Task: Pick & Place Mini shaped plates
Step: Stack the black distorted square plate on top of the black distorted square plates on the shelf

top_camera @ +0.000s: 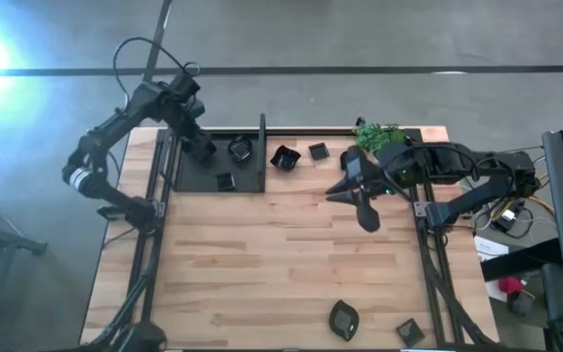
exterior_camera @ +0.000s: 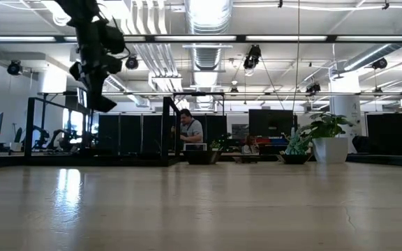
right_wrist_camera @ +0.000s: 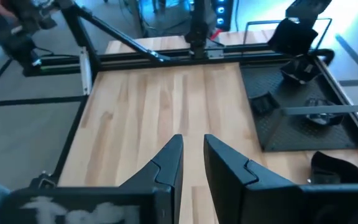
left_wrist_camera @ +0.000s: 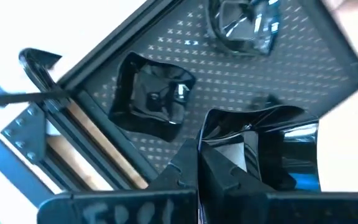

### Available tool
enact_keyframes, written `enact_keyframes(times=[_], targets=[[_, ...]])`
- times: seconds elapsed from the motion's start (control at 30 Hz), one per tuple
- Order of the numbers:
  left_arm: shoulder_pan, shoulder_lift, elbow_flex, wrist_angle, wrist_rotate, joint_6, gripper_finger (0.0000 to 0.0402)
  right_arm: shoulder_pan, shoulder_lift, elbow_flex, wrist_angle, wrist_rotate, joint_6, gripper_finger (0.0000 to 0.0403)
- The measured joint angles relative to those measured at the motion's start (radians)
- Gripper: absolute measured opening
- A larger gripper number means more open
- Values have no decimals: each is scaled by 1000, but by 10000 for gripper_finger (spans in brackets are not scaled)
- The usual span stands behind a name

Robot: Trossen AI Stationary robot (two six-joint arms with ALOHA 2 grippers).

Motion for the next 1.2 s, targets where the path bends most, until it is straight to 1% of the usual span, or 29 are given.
enact_keyframes(times=[0.2, 0.33, 0.43, 0.63, 0.9, 1.2], targets=[[-1, 87, 1, 37, -108, 98, 0, -2, 0, 0, 2, 48, 14, 61], [-1, 120, 3, 66, -185, 199, 0, -3, 0, 0, 2, 53, 19, 61], [-1, 139, 2, 106, -197, 263, 0, -3, 0, 0, 2, 53, 20, 61], [-1, 175, 2, 172, -203, 333, 0, -5, 0, 0, 3, 75, 21, 61], [9, 250, -1, 181, -198, 379, 0, -5, 0, 0, 10, 78, 25, 61], [27, 289, -1, 210, -202, 403, 0, -5, -1, 0, 11, 78, 65, 61]])
